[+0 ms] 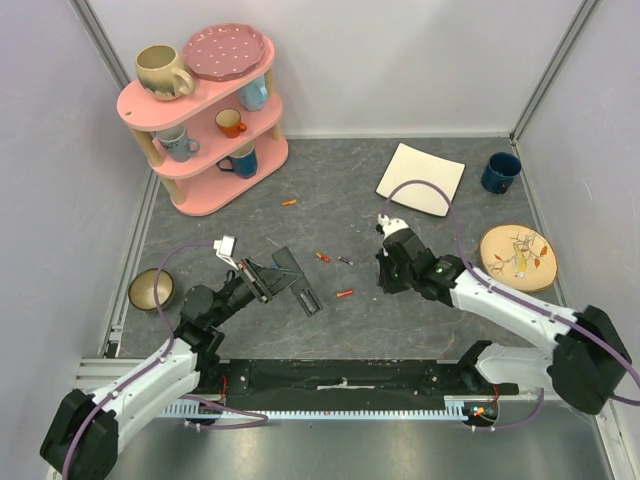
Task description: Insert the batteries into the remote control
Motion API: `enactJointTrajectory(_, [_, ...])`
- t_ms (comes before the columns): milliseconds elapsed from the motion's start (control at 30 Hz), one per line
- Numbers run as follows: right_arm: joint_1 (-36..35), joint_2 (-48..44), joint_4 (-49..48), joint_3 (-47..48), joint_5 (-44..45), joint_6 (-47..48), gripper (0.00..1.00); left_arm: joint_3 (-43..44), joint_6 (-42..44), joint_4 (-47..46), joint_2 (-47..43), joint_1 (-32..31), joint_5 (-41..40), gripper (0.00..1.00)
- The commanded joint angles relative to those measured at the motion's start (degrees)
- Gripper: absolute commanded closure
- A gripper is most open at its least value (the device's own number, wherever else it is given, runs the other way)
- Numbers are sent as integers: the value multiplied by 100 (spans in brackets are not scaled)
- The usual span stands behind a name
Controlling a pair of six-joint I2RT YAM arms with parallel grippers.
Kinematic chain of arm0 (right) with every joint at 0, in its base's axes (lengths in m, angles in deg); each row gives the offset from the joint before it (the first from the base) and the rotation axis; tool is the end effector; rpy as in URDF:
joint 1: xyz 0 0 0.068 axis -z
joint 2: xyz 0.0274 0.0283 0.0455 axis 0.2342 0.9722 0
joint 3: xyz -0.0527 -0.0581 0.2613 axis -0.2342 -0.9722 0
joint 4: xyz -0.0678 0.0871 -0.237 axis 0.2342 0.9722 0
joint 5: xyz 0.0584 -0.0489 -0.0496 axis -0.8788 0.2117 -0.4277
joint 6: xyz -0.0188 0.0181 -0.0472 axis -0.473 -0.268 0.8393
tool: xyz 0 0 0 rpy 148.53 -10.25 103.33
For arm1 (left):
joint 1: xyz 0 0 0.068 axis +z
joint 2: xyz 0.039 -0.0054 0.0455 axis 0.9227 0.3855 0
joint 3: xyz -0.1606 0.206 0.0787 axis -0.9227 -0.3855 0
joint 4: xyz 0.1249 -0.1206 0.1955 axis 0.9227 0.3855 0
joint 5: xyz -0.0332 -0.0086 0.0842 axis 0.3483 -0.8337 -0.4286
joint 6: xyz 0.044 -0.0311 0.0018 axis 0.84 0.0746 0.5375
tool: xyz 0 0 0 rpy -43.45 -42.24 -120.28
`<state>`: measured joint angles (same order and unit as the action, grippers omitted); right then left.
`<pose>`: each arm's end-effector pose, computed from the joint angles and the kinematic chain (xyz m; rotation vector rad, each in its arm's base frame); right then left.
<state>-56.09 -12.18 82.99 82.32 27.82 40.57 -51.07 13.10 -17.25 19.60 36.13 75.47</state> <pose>0.1769 0.1573 0.2059 -0.2240 2.5267 0.3947 0.1224 -0.0898 0.2072 -0.1776 1.6203 -1.6905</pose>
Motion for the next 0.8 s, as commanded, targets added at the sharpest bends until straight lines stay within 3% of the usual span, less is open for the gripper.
enactJointTrajectory(0, [-314, -458, 500, 981, -190, 237, 100, -692, -290, -1069, 452, 26, -62, 98])
enactJointTrajectory(167, [-571, -581, 1204, 1615, 4, 431, 100, -700, -458, -2622, 1514, 26, 227, 98])
enactJointTrajectory(400, [-588, -661, 1170, 1177, 329, 387, 100, -621, -546, -3750, 2325, 18, 562, 98])
enactJointTrajectory(600, [-580, -380, 678, 579, 593, 387, 100, -612, -502, -3699, 2247, 18, 799, 98])
enactJointTrajectory(767, [-562, 199, 361, 534, 795, 903, 100, -656, -371, -3024, 1694, 26, 940, 98])
